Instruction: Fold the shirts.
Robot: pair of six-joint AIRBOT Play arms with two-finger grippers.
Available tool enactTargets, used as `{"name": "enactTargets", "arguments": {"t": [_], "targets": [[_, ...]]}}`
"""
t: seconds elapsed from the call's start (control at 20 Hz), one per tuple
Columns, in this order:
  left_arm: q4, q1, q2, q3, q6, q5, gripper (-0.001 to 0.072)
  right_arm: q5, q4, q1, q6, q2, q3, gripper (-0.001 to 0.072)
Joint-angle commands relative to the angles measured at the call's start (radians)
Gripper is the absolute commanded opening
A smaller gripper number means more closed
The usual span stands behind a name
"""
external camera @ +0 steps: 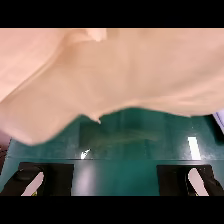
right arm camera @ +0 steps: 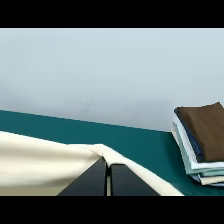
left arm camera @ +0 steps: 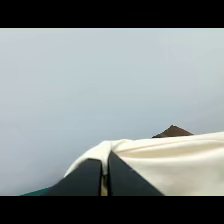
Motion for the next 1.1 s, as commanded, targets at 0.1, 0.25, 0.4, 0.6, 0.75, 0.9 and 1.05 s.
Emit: {"name": "enactTargets", "arguments": {"t": [0.1, 0.25, 0.4, 0.6, 0.75, 0.9, 1.05], "targets": [[0.012, 0.001, -0.092, -0.128, -0.013, -0.100, 0.0027, 0.235, 0.003, -0.029, 0.065, -0.191, 0.141, 0.0014], [0.011, 0.001, -0.233, -0.250, -0.012, -0.211, 0.0027, 0.299, -0.012, 0.046, 0.065, -0.312, -0.002, 0.0014], [0.011, 0.001, -0.401, -0.367, -0.008, -0.274, 0.0028, 0.311, -0.148, 0.176, 0.067, -0.438, -0.167, 0.0014], [0.013, 0.001, -0.657, -0.439, 0.000, -0.257, 0.0027, 0.228, -0.295, 0.337, 0.067, -0.648, -0.284, 0.0014], [0.011, 0.001, -0.818, -0.439, 0.007, -0.139, 0.0028, 0.068, -0.293, 0.388, 0.067, -0.793, -0.262, 0.0014], [0.003, 0.001, -0.884, -0.439, 0.007, 0.035, 0.0028, -0.020, -0.294, 0.405, 0.067, -0.904, -0.132, 0.0014], [0.005, 0.001, -0.883, -0.430, 0.008, 0.074, 0.0028, -0.016, -0.297, 0.404, 0.066, -0.939, -0.035, 0.0014]]}}
